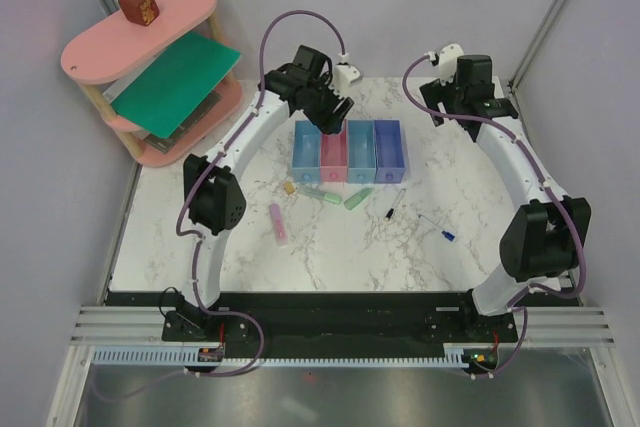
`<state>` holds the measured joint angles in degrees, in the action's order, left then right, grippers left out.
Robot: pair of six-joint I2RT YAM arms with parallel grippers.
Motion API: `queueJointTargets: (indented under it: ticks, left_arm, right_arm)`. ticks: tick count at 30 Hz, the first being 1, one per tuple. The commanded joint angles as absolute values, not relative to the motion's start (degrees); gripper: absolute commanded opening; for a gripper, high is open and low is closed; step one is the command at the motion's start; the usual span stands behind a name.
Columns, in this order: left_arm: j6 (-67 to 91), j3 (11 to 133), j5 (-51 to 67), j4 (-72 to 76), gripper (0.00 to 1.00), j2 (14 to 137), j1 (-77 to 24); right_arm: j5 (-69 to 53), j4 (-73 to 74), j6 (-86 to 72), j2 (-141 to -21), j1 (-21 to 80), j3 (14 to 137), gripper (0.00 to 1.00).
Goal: Sort the stationery into containers
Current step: Place the stationery in the storage box.
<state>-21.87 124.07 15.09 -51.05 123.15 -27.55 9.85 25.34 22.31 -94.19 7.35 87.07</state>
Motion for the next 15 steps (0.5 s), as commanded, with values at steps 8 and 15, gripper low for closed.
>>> queueJointTargets:
  ticks: [8, 15]
  left_arm:
    - [-22.67, 135.09, 11.08, -50.10, 0.31, 134.99, -30.85]
    - [-23.47, 135.18, 7.48, -46.94, 0.31, 137.81, -30.94]
  right_arm:
    - [7.38, 25.05, 22.59, -89.39, 2.38, 84.29, 0.98]
    - [6.59, 25.05, 21.97, -88.95, 1.93, 83.67, 0.98]
